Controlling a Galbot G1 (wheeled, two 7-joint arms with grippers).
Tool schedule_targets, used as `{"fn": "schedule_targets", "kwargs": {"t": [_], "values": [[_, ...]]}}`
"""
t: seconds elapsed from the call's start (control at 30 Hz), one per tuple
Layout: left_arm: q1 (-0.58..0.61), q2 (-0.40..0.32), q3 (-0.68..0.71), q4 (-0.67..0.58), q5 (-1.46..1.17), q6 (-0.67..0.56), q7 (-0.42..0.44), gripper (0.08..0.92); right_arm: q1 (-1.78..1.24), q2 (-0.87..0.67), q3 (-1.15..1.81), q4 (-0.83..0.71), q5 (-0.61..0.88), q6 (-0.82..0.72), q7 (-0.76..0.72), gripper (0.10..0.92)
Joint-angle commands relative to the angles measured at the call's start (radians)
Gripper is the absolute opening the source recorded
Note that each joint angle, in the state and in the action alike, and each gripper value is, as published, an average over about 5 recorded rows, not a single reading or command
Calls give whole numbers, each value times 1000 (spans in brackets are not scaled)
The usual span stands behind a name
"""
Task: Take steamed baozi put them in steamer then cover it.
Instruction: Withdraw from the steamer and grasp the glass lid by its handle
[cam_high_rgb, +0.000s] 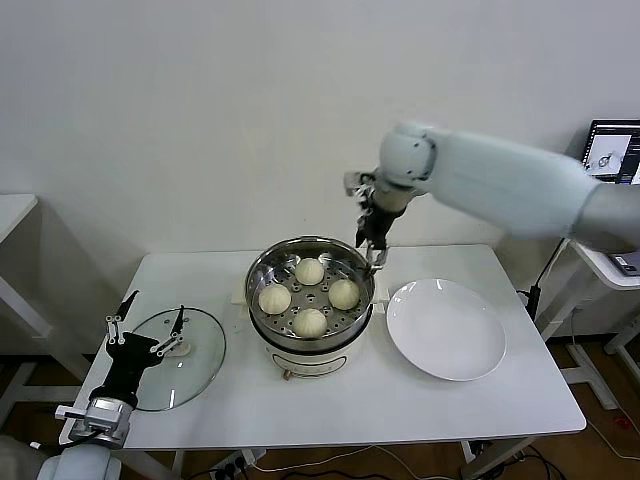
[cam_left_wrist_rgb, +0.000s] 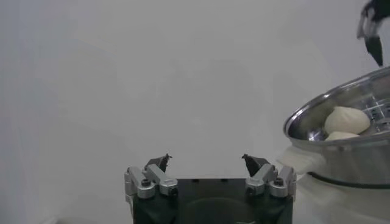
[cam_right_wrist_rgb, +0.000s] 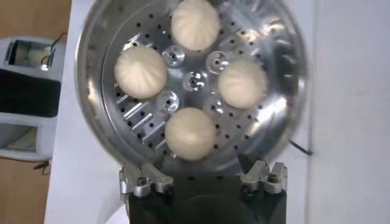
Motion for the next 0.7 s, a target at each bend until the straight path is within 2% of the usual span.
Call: {"fn": "schedule_targets", "kwargs": {"t": [0.03, 0.2, 0.43, 0.57, 0.7], "values": [[-5, -11, 7, -10, 0, 10, -8, 823, -82, -326, 318, 164, 67, 29, 72, 823], [-17, -20, 1, -4, -24, 24, -27, 823, -304, -475, 602, 248, 179, 140, 331, 823], [-39, -34, -2, 12, -46, 34, -54, 823, -838, -624, 1049, 399, 379, 380, 843, 823], [-45, -42, 3, 25, -48, 21, -65, 823, -1230, -587, 1367, 490, 393, 493, 1083, 823], [-44, -47, 8, 25, -61, 15, -76, 823, -1588, -475, 1691, 557, 353, 575, 1199, 823]]}}
